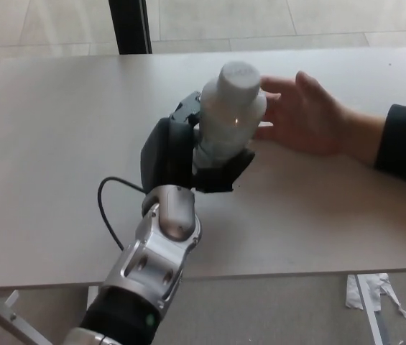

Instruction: Pick up a bottle and hand it

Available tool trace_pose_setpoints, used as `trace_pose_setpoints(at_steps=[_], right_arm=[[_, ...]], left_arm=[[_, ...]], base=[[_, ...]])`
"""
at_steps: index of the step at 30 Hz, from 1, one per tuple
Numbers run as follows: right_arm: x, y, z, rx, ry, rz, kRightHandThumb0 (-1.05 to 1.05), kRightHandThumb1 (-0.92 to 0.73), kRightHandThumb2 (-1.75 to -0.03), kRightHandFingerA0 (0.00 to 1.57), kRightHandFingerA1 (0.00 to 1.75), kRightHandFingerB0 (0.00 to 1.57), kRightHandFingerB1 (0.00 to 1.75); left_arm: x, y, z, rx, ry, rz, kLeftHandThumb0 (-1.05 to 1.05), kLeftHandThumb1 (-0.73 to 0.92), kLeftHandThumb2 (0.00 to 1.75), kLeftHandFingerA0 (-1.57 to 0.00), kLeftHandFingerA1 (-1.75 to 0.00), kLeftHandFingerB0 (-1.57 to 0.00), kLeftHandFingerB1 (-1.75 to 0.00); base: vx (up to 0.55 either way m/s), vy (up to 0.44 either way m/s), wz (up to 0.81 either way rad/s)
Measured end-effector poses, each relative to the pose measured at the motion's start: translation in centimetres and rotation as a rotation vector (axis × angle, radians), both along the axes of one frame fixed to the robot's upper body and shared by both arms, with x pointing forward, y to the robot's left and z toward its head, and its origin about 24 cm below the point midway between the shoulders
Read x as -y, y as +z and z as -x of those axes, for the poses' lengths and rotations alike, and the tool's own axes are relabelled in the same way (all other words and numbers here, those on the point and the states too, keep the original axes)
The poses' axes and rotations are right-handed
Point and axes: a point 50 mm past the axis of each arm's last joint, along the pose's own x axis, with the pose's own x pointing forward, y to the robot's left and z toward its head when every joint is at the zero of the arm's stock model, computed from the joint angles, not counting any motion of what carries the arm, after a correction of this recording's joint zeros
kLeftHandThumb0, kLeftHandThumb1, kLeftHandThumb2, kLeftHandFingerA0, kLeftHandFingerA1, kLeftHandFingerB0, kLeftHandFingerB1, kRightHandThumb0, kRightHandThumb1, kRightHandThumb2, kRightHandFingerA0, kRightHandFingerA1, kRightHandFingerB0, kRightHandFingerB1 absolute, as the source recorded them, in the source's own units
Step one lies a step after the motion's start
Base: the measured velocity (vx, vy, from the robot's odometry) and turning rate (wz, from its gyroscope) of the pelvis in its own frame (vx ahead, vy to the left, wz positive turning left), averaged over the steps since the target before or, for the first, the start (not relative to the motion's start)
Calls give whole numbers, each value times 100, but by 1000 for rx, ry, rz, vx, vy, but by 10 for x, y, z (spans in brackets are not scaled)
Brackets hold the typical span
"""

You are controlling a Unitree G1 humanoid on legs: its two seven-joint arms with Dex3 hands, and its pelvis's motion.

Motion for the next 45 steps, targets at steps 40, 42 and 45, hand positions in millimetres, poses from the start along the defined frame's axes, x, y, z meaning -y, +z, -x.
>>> trace_pose_setpoints(at_steps=[40,42,45], right_arm=[[-54,4,-37,35,168,-50,-105,-46,-63,51,127,56,108],[-55,4,-37,35,170,-50,-105,-47,-64,54,126,56,109],[-55,4,-37,34,171,-49,-105,-45,-63,53,125,57,107]], left_arm=[[62,48,-49,-60,-150,-765,-11,56,58,-83,-117,-73,-69],[65,49,-49,-51,-155,-769,-9,57,57,-78,-105,-70,-66],[66,49,-48,-50,-158,-781,-10,59,57,-75,-98,-67,-64]], base=[[0,0,0],[0,0,0],[0,0,0]])
